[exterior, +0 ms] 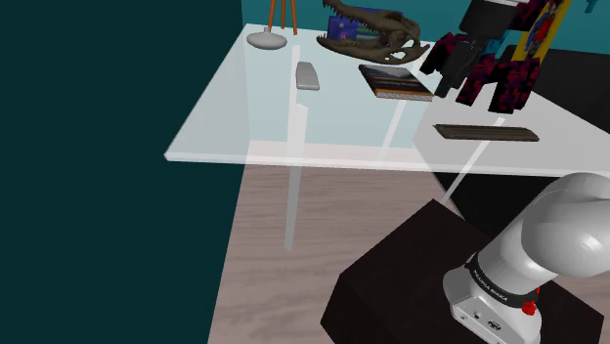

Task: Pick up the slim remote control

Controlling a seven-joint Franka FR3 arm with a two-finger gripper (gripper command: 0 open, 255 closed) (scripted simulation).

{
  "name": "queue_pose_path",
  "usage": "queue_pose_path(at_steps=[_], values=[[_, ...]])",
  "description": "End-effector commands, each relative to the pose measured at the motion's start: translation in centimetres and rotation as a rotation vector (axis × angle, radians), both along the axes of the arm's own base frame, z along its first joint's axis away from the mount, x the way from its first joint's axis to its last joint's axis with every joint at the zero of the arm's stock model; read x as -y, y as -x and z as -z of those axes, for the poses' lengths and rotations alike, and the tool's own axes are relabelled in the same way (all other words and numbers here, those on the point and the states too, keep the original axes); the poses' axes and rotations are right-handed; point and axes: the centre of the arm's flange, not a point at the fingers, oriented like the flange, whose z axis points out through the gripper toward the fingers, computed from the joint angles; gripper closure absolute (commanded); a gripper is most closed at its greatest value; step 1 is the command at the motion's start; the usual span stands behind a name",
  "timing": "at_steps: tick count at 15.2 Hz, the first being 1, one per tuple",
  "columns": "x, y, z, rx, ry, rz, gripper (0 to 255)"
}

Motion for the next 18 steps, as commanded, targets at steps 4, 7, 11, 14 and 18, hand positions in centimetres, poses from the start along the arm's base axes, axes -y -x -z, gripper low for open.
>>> queue_pose_path(at_steps=[4,7,11,14,18], values=[[-2.0,-3.5,0.3,-0.005,0.003,0.072,0],[-3.7,-7.1,0.7,-0.01,0.006,0.143,0],[-5.6,-12.1,1.2,-0.016,0.009,0.239,0],[-6.7,-16.0,1.6,-0.021,0.012,0.31,0],[-7.8,-21.2,2.2,-0.028,0.016,0.405,0]])
